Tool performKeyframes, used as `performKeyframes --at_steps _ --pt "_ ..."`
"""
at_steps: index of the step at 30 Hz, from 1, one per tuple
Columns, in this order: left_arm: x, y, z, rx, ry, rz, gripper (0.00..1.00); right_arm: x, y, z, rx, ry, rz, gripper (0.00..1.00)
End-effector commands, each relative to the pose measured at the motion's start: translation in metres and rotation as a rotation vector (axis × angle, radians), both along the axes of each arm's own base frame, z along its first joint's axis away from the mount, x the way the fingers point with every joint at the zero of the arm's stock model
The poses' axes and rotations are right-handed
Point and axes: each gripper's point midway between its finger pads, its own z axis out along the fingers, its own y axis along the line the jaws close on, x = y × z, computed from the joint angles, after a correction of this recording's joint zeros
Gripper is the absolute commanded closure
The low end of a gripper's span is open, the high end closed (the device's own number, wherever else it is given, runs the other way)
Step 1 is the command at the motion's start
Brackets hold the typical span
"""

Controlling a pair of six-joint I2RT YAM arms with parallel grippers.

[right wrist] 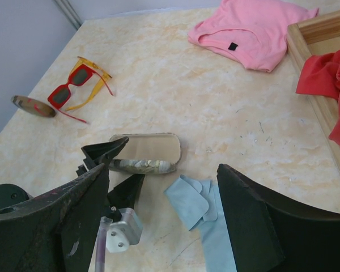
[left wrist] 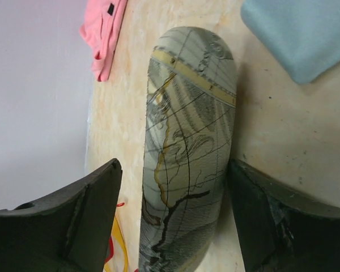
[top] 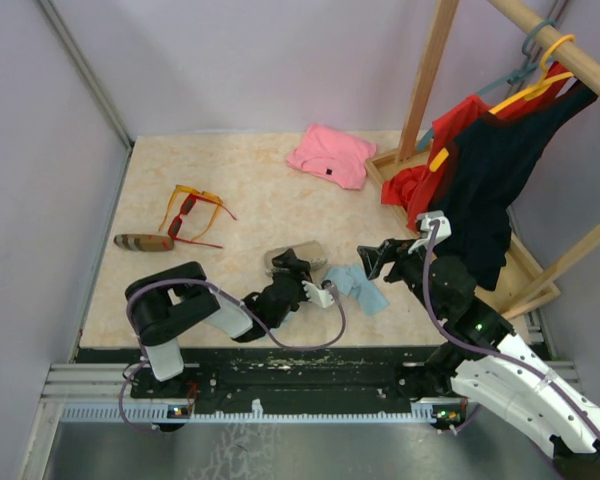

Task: Organize the sunglasses
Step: Place the sunglasses case at the center of the board.

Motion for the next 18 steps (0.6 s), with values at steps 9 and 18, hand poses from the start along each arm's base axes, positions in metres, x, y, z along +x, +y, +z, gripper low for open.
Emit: performKeyframes --at_steps 9,18 --pt "-0.018 -0.017 0.031 -0.134 0.066 -0.017 0.01 0.001 -0.003 0.024 0.014 -0.046 -0.008 0.23" --pt "-0.050 -0.026 0.054 -0.281 0.239 -0.075 0.01 0.002 -0.006 0.023 0.006 -0.040 -0.025 0.22"
